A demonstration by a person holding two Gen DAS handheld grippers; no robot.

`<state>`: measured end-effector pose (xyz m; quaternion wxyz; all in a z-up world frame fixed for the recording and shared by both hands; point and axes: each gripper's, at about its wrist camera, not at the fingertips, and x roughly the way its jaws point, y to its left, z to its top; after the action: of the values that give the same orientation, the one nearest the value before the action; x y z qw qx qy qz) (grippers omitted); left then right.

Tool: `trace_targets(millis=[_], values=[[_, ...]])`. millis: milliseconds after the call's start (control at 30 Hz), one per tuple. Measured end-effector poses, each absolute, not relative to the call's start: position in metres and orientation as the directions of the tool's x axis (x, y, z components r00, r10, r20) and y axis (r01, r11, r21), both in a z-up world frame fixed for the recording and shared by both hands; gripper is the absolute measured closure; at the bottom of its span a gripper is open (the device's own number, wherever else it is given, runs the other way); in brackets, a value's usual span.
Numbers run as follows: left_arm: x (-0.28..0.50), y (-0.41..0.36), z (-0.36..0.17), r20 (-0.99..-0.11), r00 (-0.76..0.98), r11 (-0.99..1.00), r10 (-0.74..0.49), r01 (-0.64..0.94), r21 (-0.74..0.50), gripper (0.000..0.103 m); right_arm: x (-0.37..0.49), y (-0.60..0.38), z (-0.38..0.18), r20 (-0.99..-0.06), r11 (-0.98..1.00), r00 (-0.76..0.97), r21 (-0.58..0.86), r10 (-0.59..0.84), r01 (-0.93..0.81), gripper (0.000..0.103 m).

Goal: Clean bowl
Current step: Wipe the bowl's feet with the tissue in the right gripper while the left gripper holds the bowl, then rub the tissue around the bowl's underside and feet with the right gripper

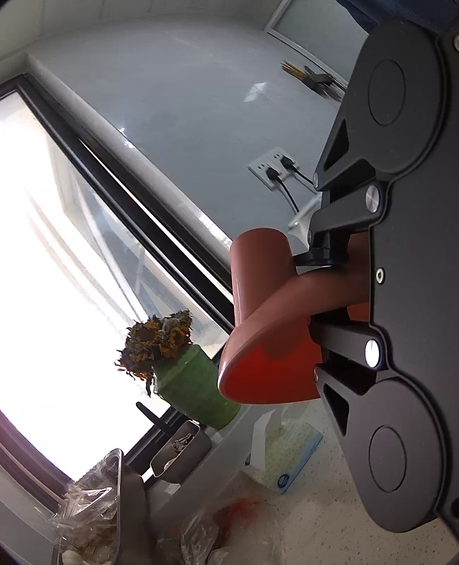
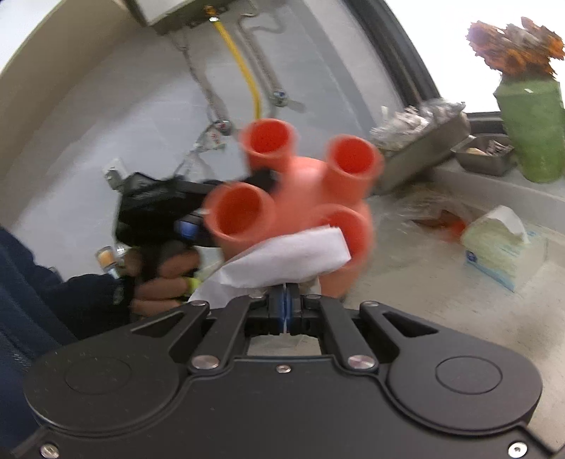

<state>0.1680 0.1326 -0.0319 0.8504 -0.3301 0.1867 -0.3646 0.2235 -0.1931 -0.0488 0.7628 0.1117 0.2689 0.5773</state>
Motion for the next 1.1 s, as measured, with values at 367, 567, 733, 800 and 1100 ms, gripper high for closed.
trace_targets(millis=[367,567,733,800,1100], values=[[0.164,0.131,-0.036,-0.11,0.666,0.544,-0.738,0.492,-0.679,0.091,0.202,-0.186,0.002,-0.197,0.211,0.139,0.41,0.97,-0.887,0.1],[0.159,0.118,-0.034,-0.14,0.632,0.561,-0.762,0.536,-0.631,0.091,0.208,-0.185,0.031,-0.157,0.21,0.164,0.348,0.974,-0.914,0.1],[0.153,0.106,-0.032,-0.182,0.602,0.583,-0.778,0.581,-0.568,0.091,0.225,-0.18,0.046,-0.169,0.242,0.203,0.258,0.965,-0.936,0.1],[0.15,0.102,-0.032,-0.192,0.583,0.578,-0.789,0.6,-0.552,0.091,0.231,-0.176,0.047,-0.181,0.245,0.205,0.238,0.962,-0.94,0.1],[0.139,0.114,-0.035,-0.152,0.585,0.549,-0.797,0.596,-0.586,0.091,0.274,-0.181,0.023,-0.226,0.331,0.269,0.31,0.936,-0.891,0.1]])
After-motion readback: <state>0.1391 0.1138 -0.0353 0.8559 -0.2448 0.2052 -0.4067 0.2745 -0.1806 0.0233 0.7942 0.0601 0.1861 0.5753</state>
